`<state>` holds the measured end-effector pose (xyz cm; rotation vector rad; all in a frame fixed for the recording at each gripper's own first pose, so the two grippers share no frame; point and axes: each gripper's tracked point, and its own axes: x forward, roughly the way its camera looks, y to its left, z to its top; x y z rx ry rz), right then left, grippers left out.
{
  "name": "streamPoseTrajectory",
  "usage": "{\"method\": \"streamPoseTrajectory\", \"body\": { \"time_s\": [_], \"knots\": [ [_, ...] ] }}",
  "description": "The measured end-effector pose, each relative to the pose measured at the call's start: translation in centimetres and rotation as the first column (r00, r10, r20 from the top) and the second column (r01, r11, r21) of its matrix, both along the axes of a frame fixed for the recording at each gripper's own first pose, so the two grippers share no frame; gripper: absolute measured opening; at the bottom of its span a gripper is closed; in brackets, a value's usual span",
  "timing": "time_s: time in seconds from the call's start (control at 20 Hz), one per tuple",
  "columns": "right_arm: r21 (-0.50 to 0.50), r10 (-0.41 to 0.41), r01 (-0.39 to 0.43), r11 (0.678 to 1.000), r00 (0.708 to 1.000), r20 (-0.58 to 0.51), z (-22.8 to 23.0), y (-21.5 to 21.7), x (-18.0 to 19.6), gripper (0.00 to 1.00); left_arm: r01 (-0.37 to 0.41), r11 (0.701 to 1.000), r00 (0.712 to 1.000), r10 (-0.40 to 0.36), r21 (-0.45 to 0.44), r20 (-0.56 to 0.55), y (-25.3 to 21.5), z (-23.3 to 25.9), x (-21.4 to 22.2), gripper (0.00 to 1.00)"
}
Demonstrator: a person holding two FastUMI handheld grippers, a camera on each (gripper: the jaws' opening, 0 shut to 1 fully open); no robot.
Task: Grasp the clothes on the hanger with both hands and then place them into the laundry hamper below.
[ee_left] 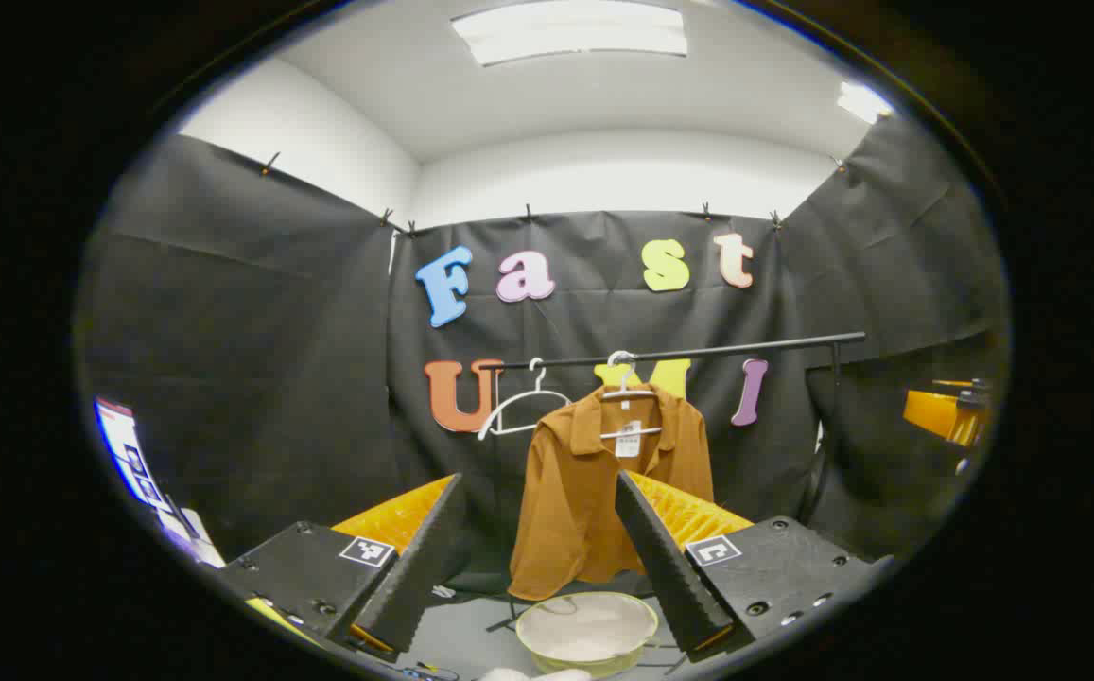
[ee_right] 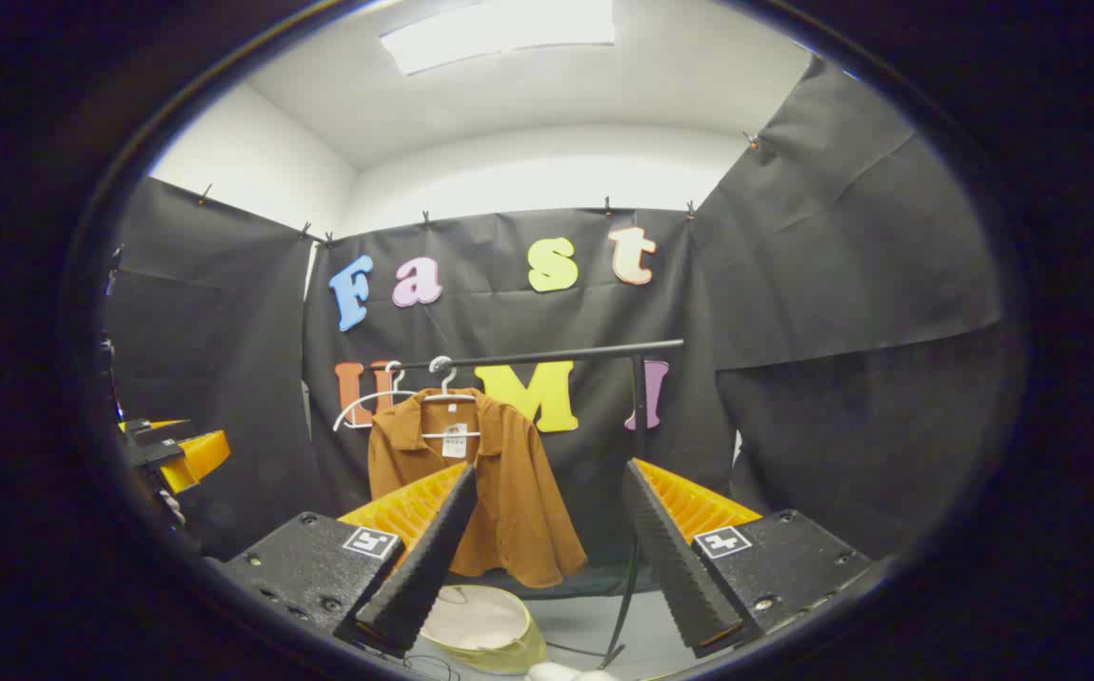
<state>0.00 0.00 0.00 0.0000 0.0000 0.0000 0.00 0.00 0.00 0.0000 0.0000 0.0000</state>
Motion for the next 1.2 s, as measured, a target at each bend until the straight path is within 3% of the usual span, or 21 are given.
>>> {"method": "streamPoseTrajectory", "body": {
  "time_s": [0.8, 1.2],
  "knots": [
    [-0.077, 0.024, -0.025, 0.997, 1.000, -0.015, -0.6, 3.1, 0.9, 0.99, 0.068, 0.997, 0.998, -0.068, -0.029, 0.010, 0.6, 0.6, -0.6, 0.97],
    [-0.076, 0.056, -0.059, 0.995, 0.997, -0.047, -3.1, 3.9, 5.2, 0.99, 0.106, 0.990, 0.994, -0.106, -0.091, 0.003, -2.0, -1.4, 3.2, 1.00]
  ]
}}
